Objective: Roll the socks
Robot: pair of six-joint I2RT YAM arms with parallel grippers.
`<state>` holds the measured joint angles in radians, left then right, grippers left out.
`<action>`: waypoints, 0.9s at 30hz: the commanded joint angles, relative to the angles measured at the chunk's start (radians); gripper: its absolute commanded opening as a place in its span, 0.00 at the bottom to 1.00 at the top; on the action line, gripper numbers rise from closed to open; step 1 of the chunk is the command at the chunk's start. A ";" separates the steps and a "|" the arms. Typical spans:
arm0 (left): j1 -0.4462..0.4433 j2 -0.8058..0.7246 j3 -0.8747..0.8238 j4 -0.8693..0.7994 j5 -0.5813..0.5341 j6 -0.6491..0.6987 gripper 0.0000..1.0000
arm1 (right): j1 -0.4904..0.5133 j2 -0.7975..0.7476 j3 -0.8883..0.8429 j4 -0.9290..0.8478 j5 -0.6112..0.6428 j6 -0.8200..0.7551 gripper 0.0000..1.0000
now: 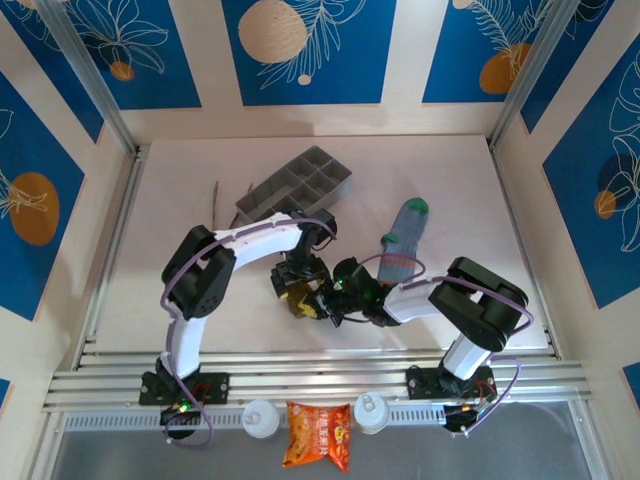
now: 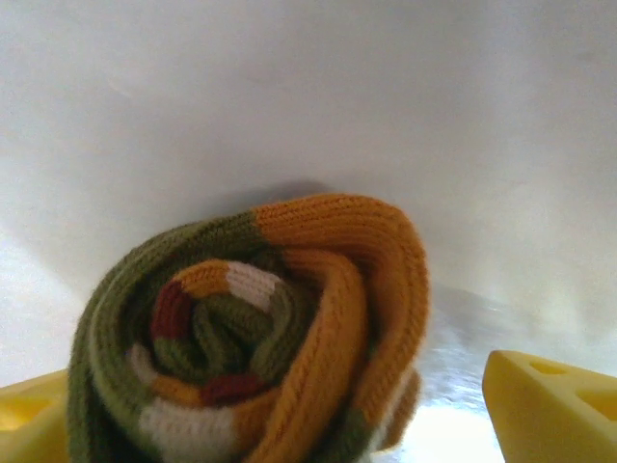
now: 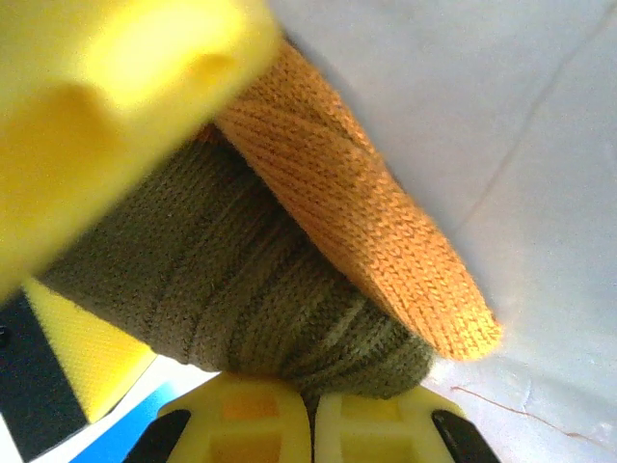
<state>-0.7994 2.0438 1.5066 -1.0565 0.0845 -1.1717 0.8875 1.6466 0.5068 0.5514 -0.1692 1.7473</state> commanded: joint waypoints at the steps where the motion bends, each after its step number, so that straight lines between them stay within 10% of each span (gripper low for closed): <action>1: -0.014 0.037 0.025 -0.137 -0.014 0.047 0.86 | -0.005 0.054 -0.035 -0.278 0.025 -0.023 0.00; 6: -0.028 0.137 0.103 -0.135 -0.014 0.040 0.81 | -0.002 0.061 -0.036 -0.271 0.023 -0.025 0.00; 15: -0.048 0.162 0.076 -0.129 0.009 0.033 0.35 | -0.004 0.045 -0.037 -0.293 0.031 -0.045 0.00; 23: -0.071 0.148 -0.014 -0.109 -0.003 0.062 0.46 | -0.009 0.053 -0.012 -0.320 0.021 -0.089 0.00; 27: -0.080 0.146 -0.053 -0.070 0.004 0.029 0.15 | -0.009 0.048 0.005 -0.324 0.009 -0.139 0.00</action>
<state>-0.8341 2.1101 1.5452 -1.1427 0.0414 -1.1259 0.8814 1.6382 0.5335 0.4675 -0.2043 1.6566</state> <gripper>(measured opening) 0.207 0.045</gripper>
